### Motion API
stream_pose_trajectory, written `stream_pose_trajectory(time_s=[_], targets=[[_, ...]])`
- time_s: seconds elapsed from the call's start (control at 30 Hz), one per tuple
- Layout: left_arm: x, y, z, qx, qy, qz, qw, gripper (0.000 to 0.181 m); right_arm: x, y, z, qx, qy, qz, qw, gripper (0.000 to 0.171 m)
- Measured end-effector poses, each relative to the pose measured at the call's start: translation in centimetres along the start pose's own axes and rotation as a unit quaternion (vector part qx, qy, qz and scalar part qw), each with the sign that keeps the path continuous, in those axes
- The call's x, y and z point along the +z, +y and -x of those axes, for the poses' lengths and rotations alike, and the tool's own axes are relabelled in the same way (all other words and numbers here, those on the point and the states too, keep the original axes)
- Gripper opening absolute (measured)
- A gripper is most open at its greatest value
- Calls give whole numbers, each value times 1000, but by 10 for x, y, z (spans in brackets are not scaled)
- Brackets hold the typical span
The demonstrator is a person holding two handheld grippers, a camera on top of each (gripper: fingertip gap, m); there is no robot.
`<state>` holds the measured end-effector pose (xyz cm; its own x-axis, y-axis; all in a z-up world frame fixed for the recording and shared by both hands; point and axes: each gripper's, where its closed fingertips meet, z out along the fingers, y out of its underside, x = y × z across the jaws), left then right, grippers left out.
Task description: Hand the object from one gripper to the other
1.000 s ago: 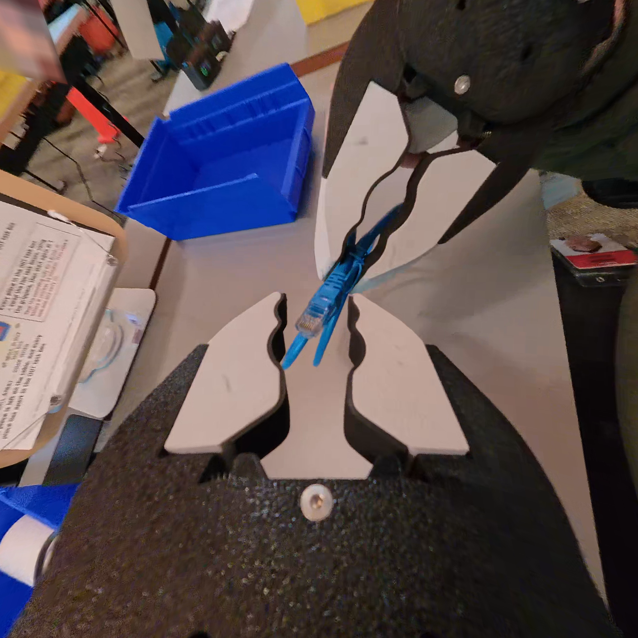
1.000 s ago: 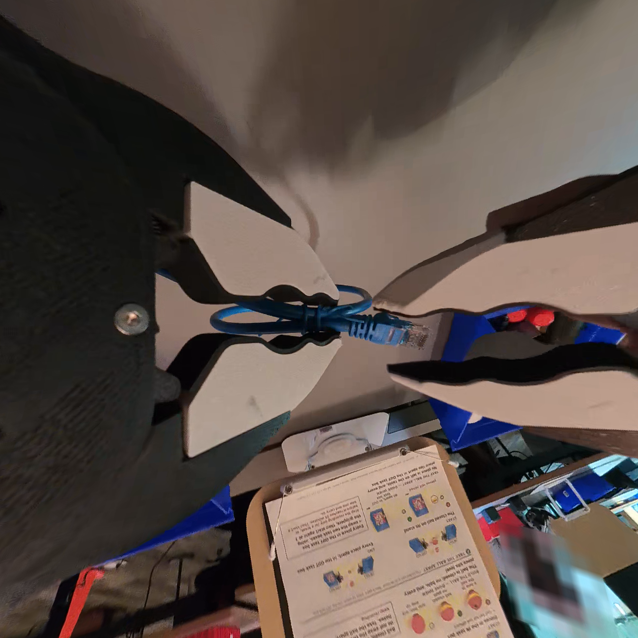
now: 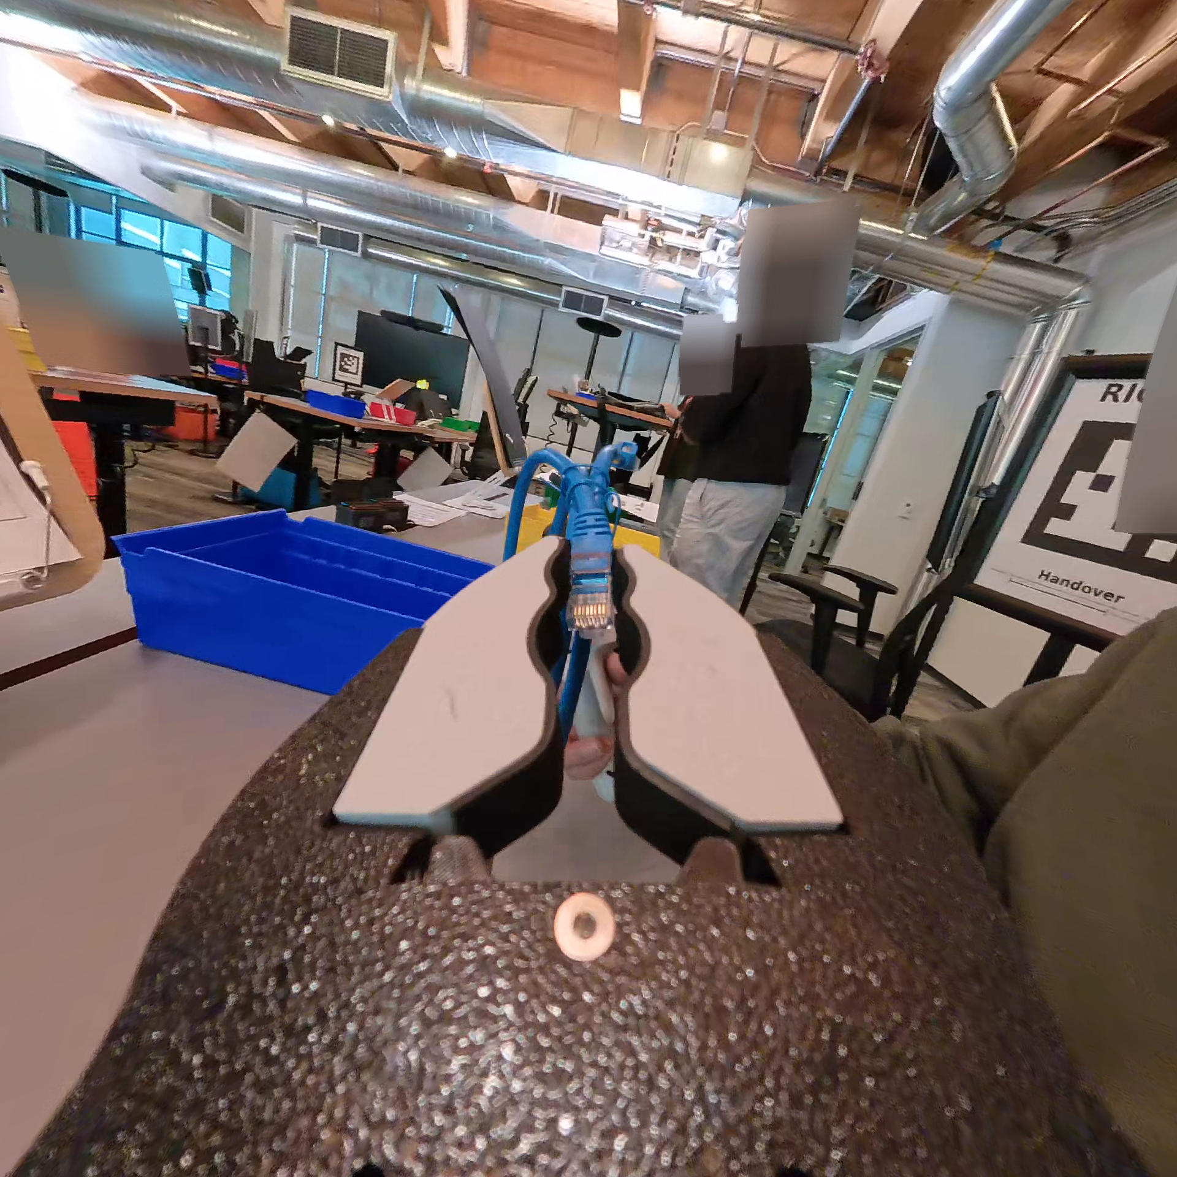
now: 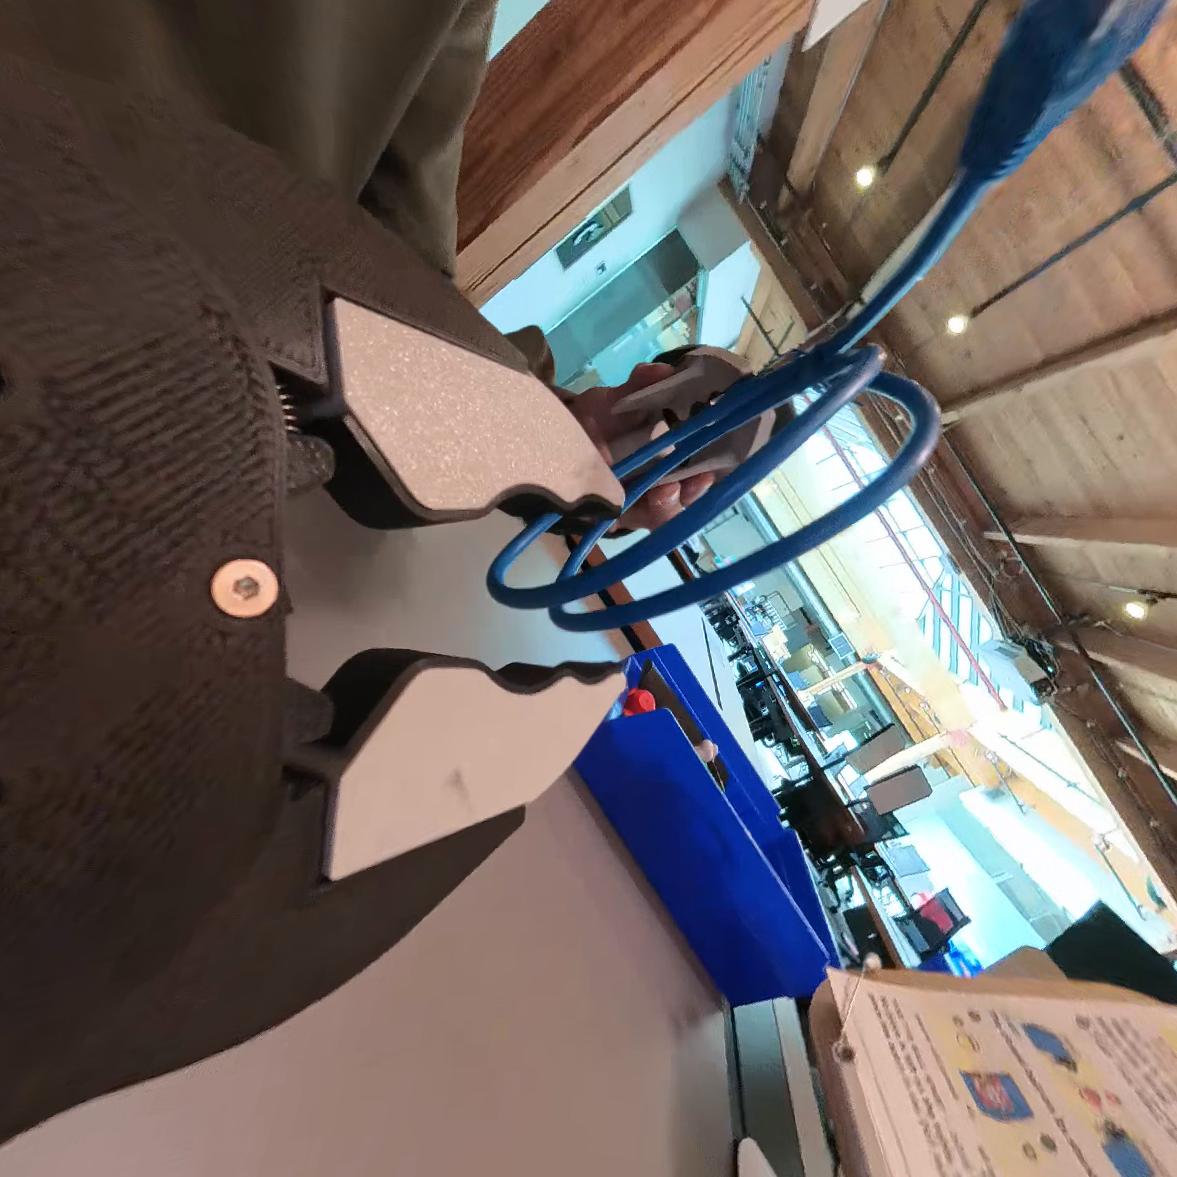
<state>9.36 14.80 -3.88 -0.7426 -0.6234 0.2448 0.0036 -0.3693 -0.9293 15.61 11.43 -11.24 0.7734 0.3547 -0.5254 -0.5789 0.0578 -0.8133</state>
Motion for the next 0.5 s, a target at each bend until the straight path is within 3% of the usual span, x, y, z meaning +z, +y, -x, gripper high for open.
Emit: stream_pose_trajectory(time_s=[0.1, 0.27, 0.4, 0.5], targets=[[1, -2, -2, 3, 6, -6, 1000, 12, 1, 0, 5, -66, 3, 12, 998, 8], [-8, 3, 11, 30, -35, 23, 999, 13, -6, -5, 2, -134, 39, 54, 989, 6], [-19, 30, 27, 76, -93, 115, 986, 15, -20, -7, -9, -189, 117, 131, 966, 6], [-26, 42, 34, 155, -136, 185, 961, 34, -37, -13, -17, -251, 199, 196, 927, 6]])
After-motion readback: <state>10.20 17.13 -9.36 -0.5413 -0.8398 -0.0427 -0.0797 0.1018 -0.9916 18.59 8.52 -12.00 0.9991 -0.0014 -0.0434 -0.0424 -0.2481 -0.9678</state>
